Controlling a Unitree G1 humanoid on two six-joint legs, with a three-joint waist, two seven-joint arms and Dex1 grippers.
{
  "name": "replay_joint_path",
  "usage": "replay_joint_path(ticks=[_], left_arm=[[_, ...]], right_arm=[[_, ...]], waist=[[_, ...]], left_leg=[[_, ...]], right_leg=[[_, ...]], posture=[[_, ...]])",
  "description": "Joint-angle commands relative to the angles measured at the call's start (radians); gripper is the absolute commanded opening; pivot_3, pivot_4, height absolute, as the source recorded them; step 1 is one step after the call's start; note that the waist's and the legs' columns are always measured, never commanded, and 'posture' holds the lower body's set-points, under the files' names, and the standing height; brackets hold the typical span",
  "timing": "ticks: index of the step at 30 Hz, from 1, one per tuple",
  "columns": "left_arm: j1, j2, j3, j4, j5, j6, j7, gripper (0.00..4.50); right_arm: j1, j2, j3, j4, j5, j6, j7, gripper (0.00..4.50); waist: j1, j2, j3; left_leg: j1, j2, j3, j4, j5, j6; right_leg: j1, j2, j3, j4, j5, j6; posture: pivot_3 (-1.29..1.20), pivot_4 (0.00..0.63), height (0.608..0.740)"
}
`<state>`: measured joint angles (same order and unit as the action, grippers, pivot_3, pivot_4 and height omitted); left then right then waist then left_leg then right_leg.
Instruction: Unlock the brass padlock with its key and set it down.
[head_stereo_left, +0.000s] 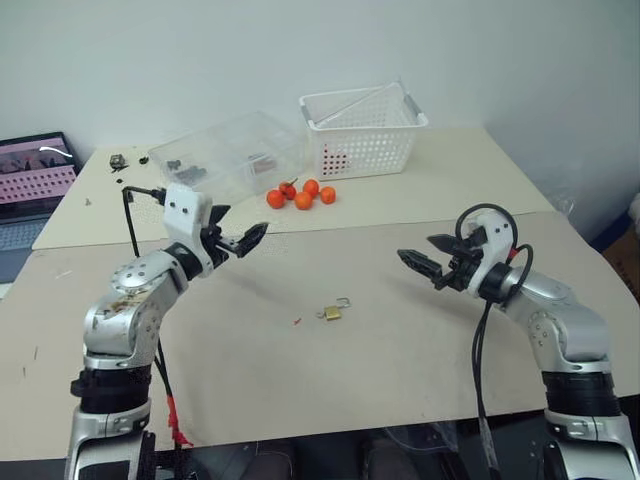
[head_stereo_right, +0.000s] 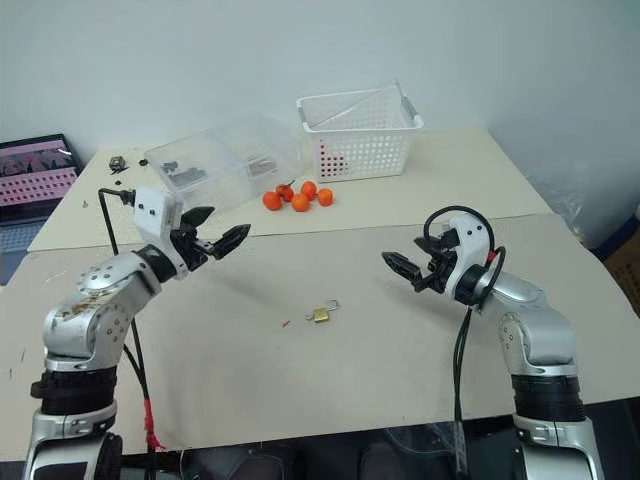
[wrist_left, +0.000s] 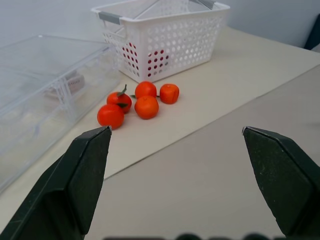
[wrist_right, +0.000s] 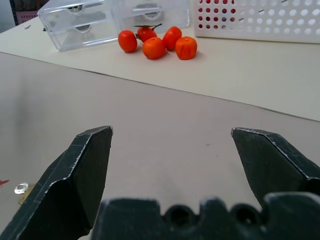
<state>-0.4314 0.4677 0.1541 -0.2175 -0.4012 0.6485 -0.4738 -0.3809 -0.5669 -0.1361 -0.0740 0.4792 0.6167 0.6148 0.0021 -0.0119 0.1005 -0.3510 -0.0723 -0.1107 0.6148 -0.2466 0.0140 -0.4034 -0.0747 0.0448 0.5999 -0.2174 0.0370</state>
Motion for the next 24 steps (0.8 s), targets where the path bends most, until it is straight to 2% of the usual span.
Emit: replay_joint_path(ticks=[1, 13, 24], left_arm=[[-0.025, -0.005, -0.023, -0.007, -0.006, -0.030, -0.025, 4.46], [-0.029, 0.018, -0.133, 0.044, -0.002, -0.075, -0.213, 4.46], [-0.033, 0.044, -0.144, 0.074, -0.011, -0.064, -0.307, 4.46]], right_arm=[[-0.012, -0.035, -0.047, -0.007, -0.007, -0.025, 0.011, 4.50], [0.071, -0.104, -0.023, -0.157, 0.048, 0.081, 0.088, 4.50], [0.084, -0.127, -0.028, -0.182, 0.057, 0.112, 0.108, 4.50]], waist=[[0.000, 0.000, 0.000], [-0.003, 0.001, -0.001], [-0.004, 0.001, -0.001]], left_leg=[[0.000, 0.000, 0.000, 0.000, 0.000, 0.000], [0.000, 0.000, 0.001, 0.000, 0.000, 0.001], [0.000, 0.000, 0.001, 0.001, 0.000, 0.001]], right_leg=[[0.000, 0.000, 0.000, 0.000, 0.000, 0.000], [0.001, 0.000, 0.000, -0.002, 0.000, 0.000], [0.001, 0.000, 0.000, -0.002, 0.000, 0.000]], posture=[[0.00, 0.150, 0.740], [0.00, 0.150, 0.740], [0.00, 0.150, 0.740]])
